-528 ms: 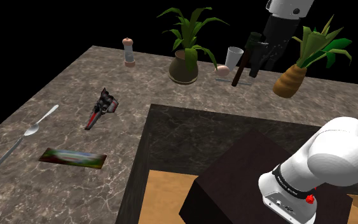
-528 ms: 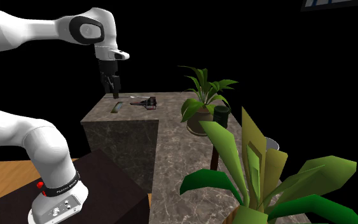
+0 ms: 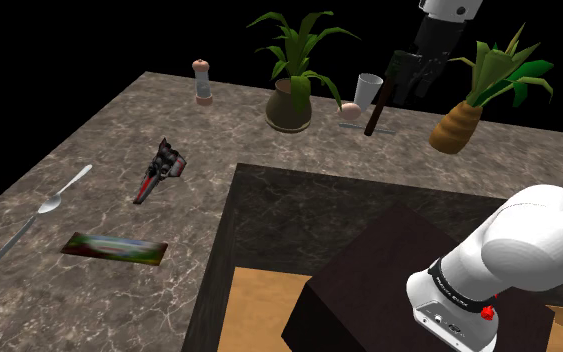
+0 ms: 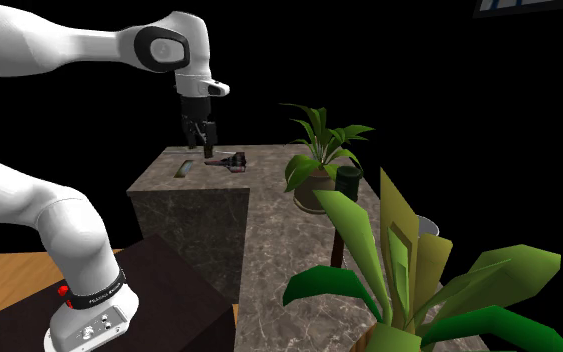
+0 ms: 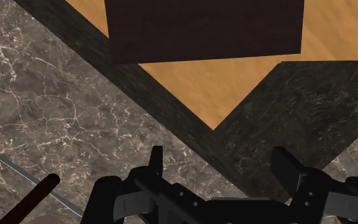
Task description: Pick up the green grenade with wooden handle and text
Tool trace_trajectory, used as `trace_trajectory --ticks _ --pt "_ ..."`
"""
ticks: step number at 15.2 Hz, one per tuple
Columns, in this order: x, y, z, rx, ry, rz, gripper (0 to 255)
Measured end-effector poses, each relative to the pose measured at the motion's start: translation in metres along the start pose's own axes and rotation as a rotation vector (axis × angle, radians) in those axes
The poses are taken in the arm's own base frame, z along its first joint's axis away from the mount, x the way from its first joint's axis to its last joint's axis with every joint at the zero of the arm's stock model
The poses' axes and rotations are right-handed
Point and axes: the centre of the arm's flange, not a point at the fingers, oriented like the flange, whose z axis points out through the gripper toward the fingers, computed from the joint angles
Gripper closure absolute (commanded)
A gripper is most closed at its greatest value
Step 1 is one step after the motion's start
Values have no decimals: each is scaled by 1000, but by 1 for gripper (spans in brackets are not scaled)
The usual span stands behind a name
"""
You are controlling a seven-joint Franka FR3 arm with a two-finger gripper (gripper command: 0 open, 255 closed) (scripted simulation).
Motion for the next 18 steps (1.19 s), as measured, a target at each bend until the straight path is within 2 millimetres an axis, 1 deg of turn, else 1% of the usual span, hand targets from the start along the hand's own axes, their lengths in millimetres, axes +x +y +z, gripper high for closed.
trace_trajectory --ticks 3,5,6,7,10,12,14,15,16,18 --pt "20 34 -2 5 11 -5 0" --pt "27 55 -3 9 19 -9 0" --pt "35 69 -1 10 23 -11 0" --pt "42 81 -3 12 26 -12 0" --pt "60 111 -5 17 39 -18 0" --pt "75 137 -7 20 47 -21 0" --pt "86 157 -12 23 54 -25 0" --pt "92 172 -12 25 58 -26 0" --pt "98 181 -10 26 62 -28 0" --pt "112 207 -10 29 69 -31 0"
